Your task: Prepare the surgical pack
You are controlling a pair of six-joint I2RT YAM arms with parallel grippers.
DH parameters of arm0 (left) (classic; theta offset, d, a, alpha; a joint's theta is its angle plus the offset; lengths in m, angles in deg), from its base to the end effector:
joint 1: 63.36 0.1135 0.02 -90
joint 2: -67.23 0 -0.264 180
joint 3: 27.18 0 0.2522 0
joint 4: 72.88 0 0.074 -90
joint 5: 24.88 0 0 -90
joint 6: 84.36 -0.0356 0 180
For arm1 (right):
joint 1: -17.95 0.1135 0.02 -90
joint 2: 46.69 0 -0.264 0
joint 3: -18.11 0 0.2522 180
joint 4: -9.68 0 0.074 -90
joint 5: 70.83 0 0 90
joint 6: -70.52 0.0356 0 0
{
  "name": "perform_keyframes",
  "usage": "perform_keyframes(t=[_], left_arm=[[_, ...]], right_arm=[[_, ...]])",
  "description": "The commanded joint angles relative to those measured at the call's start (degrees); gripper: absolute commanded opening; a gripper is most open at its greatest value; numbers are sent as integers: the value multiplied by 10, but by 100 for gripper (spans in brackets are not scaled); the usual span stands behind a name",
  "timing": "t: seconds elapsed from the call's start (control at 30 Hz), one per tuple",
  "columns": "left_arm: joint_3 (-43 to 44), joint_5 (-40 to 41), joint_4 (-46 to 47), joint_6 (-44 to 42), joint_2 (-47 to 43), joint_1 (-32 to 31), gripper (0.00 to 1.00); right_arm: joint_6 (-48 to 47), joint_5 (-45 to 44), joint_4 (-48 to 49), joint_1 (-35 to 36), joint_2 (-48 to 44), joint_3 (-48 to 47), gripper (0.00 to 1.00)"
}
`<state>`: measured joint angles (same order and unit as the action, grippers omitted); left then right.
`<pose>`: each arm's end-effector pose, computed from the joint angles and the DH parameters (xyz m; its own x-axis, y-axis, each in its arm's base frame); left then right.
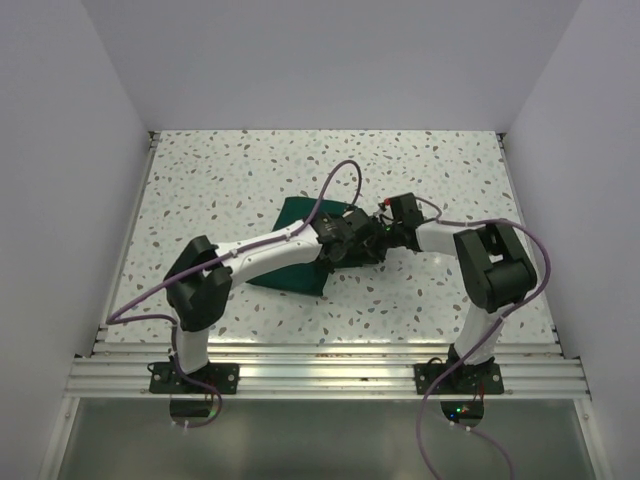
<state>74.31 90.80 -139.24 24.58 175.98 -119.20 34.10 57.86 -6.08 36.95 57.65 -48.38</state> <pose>0.2289 -0.3099 0.2298 -0.7293 0.5538 -0.4017 0.4656 0.8320 0.3017 0.3189 0.1333 0.1326 -0.9385 0.3411 0.0527 0.2534 0.5774 0.7762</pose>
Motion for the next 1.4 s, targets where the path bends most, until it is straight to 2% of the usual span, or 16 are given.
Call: perform_keyframes(t=[0.0, 0.1, 0.23, 0.37, 0.5, 0.63, 0.7, 0.83, 0.87, 1.0, 1.13, 1.23, 1.27, 1.3, 1.33, 1.37], left_arm=[[30, -3, -1, -16, -46, 4, 0], [33, -7, -2, -20, -46, 4, 0], [37, -9, -1, -28, -45, 4, 0], [38, -15, 7, -35, -49, 4, 0], [38, -22, 18, -43, -54, 4, 0], [39, -26, 27, -53, -53, 4, 0], [39, -27, 30, -53, -50, 4, 0], [21, -37, 40, -52, -42, 4, 0], [16, -39, 45, -52, -42, 5, 0], [-2, -41, 48, -48, -44, 4, 0], [-23, -61, 53, -34, -60, 26, 0], [-35, -98, 63, -25, -76, 54, 0], [-40, -105, 69, -21, -84, 62, 15], [-50, -112, 76, -18, -92, 70, 24], [-55, -127, 84, -13, -113, 84, 34], [-58, -133, 98, -10, -121, 92, 50]], right_arm=[[22, 9, 55, 18, 24, -34, 34], [42, 11, 92, 38, 41, -52, 22], [63, 13, 123, 60, 47, -71, 16], [73, 2, 152, 69, 45, -78, 15], [140, 20, 252, 84, 70, -75, 15], [172, 6, 339, 98, 107, -76, 20], [183, -10, 364, 107, 150, -81, 31], [308, -23, 619, 104, 241, -67, 35], [317, -23, 626, 101, 251, -73, 35], [242, 10, 528, 69, 227, -76, 35], [118, 30, 267, 38, 164, -89, 36], [-1, 19, 74, 22, 115, -115, 47], [-29, 15, 31, 21, 108, -138, 48], [-70, 10, -36, 19, 101, -146, 49], [-81, 6, -54, 18, 87, -150, 49], [-88, 2, -64, 15, 77, -146, 50]])
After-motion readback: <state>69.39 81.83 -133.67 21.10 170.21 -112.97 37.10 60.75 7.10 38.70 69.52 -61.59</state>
